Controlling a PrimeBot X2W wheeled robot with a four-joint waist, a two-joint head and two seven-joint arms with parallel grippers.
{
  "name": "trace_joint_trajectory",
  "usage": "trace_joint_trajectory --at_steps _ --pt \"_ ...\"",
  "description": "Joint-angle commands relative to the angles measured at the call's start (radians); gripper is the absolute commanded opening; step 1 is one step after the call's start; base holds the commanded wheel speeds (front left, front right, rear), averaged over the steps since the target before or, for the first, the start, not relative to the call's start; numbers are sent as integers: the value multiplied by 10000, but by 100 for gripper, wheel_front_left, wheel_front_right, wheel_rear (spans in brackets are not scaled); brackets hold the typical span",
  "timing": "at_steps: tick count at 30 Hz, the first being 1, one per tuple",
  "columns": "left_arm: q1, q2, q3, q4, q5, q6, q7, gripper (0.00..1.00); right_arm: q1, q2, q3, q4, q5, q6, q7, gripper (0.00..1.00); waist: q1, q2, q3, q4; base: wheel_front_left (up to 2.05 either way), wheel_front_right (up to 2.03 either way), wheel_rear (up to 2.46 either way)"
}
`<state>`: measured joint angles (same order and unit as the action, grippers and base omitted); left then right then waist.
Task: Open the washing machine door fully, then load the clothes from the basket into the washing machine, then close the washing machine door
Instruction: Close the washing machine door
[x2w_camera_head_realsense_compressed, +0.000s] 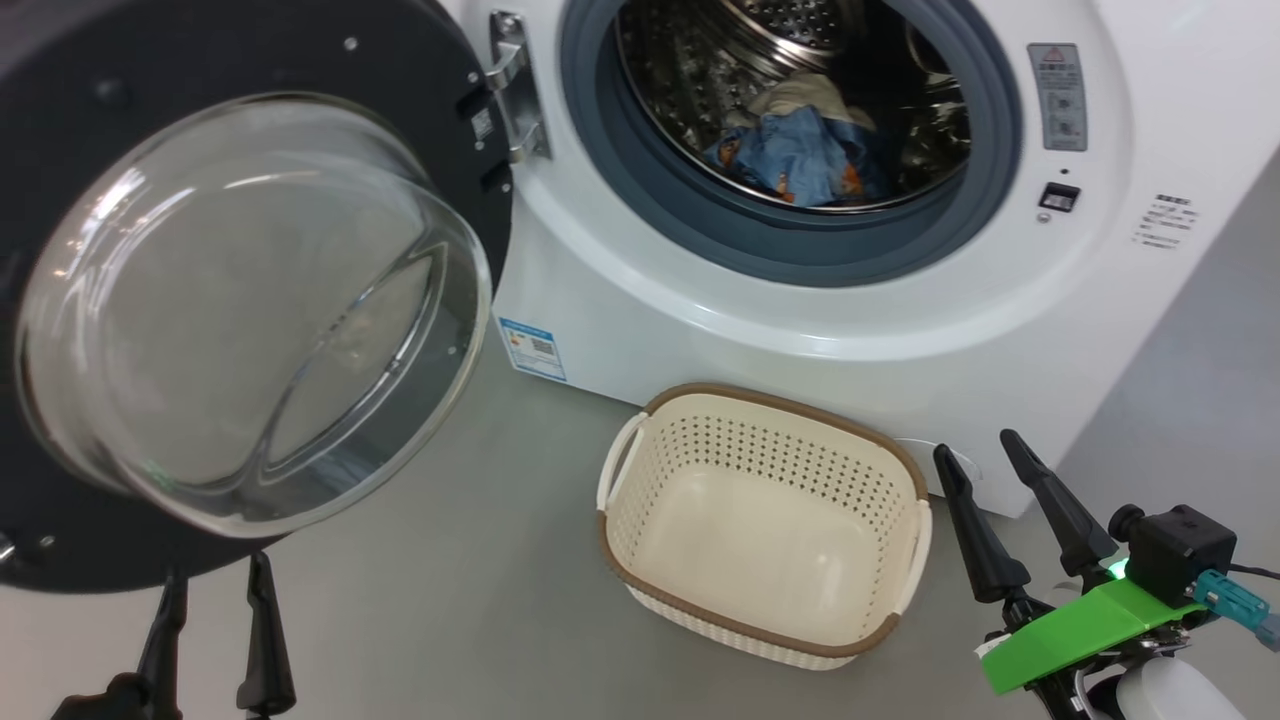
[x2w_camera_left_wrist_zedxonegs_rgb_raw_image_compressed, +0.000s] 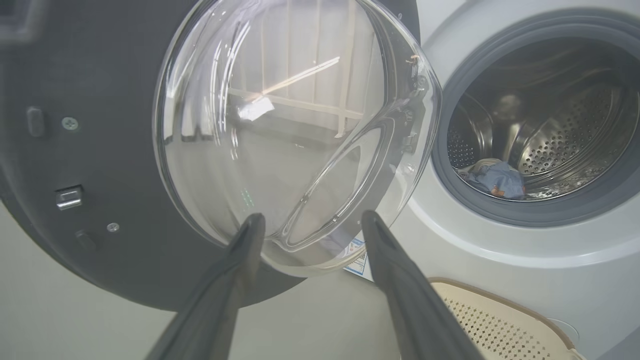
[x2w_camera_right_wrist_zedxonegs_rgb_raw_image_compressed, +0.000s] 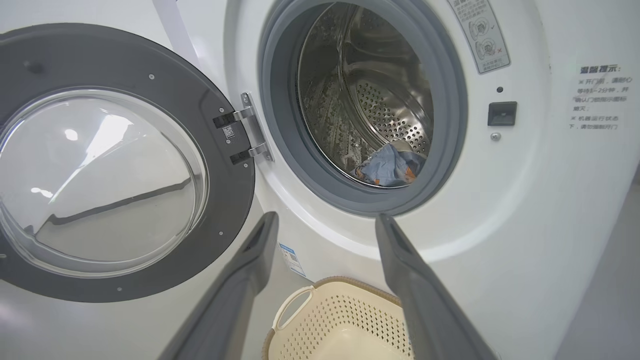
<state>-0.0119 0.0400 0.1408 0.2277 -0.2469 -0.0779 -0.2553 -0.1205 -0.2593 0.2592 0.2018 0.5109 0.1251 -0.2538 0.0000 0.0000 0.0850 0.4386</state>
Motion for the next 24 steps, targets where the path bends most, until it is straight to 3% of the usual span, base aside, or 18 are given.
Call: trace_joint_trajectory --at_steps 1,12,24 --pt "25 103 273 -317 -50 64 -65 100 -259 -174 239 -200 140 56 -80 100 0 0 6 302 0 0 0" --pt "203 103 279 -417 -125 171 -65 100 -251 -179 345 -141 178 56 -80 100 0 0 -144 841 0 0 0" --pt "407 103 421 -650 -198 266 -65 100 -388 -203 584 -81 233 56 -80 100 0 0 -150 918 0 0 0"
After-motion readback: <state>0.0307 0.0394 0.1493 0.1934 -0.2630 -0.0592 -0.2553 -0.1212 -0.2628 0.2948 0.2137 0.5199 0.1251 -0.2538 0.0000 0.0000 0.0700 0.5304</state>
